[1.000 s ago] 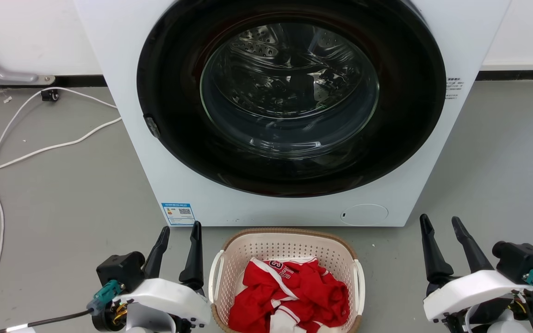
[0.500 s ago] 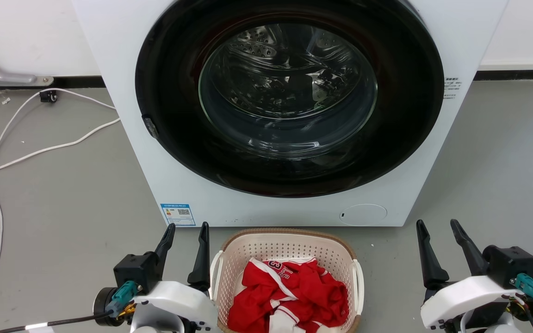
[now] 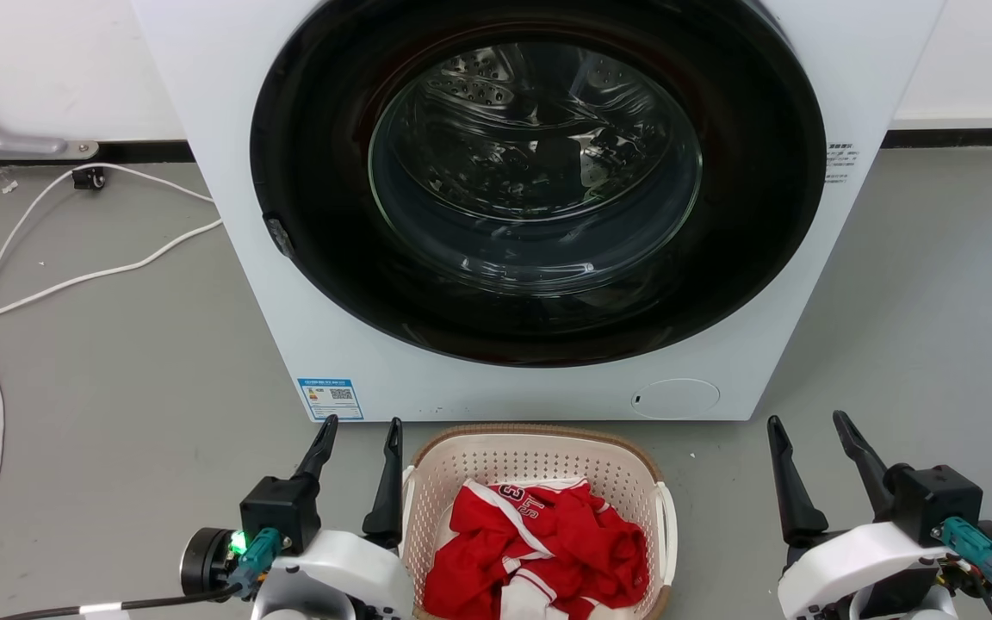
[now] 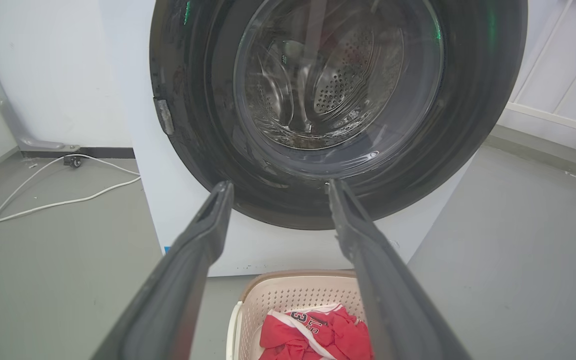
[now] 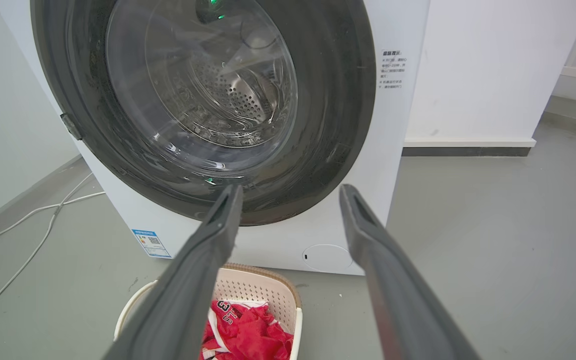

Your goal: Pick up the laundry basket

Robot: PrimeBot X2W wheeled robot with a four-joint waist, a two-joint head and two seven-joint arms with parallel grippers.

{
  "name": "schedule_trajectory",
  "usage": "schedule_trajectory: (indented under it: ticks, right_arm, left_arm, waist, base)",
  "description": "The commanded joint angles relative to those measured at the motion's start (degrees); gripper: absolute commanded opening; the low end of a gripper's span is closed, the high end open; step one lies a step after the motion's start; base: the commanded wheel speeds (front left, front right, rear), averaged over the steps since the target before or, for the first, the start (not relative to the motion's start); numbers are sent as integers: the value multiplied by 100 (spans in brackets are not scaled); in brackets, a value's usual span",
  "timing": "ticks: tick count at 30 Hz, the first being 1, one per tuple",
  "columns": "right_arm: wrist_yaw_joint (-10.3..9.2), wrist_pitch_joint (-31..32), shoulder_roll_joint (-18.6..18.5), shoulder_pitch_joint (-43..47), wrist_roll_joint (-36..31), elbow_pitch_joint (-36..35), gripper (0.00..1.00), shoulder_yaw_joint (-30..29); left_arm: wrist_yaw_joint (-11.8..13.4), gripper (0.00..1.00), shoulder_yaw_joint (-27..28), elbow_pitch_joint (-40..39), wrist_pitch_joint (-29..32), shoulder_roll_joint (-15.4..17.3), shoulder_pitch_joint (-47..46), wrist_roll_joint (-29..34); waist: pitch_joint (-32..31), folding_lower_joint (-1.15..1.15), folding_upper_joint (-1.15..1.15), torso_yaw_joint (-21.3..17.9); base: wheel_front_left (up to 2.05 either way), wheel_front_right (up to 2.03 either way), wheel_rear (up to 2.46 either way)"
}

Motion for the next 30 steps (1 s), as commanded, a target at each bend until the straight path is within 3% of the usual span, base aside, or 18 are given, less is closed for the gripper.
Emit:
schedule_trajectory:
  ticks: [1, 21, 30]
  right_arm:
    - [-2, -43, 4, 39, -131, -22, 100, 11]
    - [-2, -245, 6, 75, -567, 44, 100, 30]
    - [-2, -264, 6, 46, -431, 75, 100, 24]
  left_arm:
    - [9, 100, -24, 2, -56, 7, -89, 136]
    - [-144, 100, -47, 138, -252, -47, -44, 549]
    - [-157, 100, -10, 205, -244, -60, -77, 439]
  waist:
    - [1, 0, 0, -1]
    - [26, 0, 0, -34]
    - [59, 0, 0, -36]
  base:
    - [0, 0, 0]
    - [0, 0, 0]
    - [0, 0, 0]
